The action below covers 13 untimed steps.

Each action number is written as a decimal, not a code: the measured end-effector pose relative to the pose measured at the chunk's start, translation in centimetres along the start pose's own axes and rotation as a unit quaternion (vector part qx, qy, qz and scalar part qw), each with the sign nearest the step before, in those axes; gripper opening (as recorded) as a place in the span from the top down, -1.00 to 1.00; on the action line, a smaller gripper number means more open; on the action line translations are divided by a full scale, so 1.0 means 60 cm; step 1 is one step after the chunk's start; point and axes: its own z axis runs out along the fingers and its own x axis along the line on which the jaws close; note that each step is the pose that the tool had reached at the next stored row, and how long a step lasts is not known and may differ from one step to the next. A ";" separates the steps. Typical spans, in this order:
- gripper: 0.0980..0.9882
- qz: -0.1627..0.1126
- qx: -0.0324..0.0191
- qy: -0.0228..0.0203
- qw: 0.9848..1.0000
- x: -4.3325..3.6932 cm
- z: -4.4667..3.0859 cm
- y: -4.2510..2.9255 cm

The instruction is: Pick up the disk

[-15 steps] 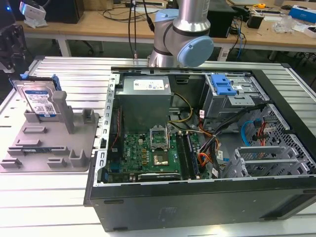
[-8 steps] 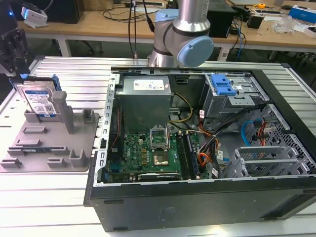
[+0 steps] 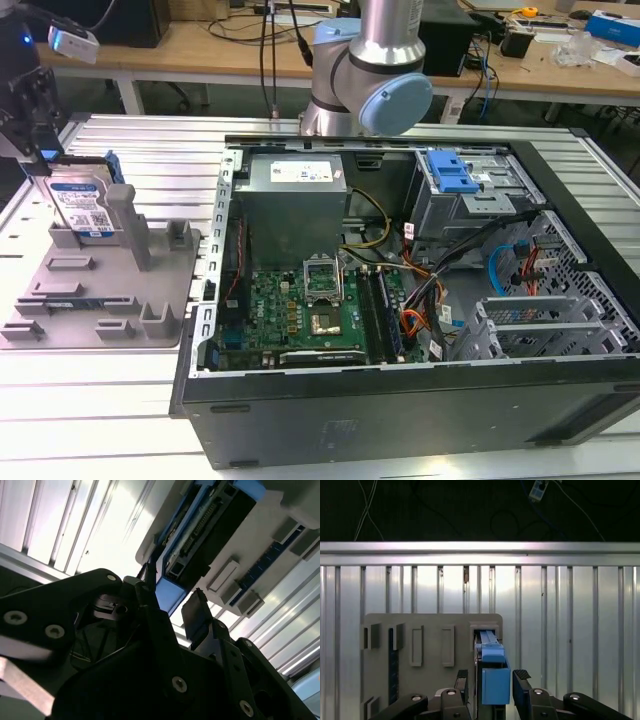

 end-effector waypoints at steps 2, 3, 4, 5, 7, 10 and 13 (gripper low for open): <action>0.14 0.000 0.000 0.000 1.000 0.000 0.003 0.000; 0.14 0.000 0.000 0.000 1.000 0.000 0.006 0.000; 0.14 0.000 0.000 0.000 1.000 0.000 0.007 0.000; 0.14 0.000 0.000 0.000 1.000 0.000 0.009 0.000; 0.14 0.000 0.000 0.000 1.000 0.000 0.011 0.000; 0.14 0.000 0.000 0.000 1.000 0.000 0.015 0.000; 0.14 0.000 0.000 0.000 1.000 0.000 0.019 0.000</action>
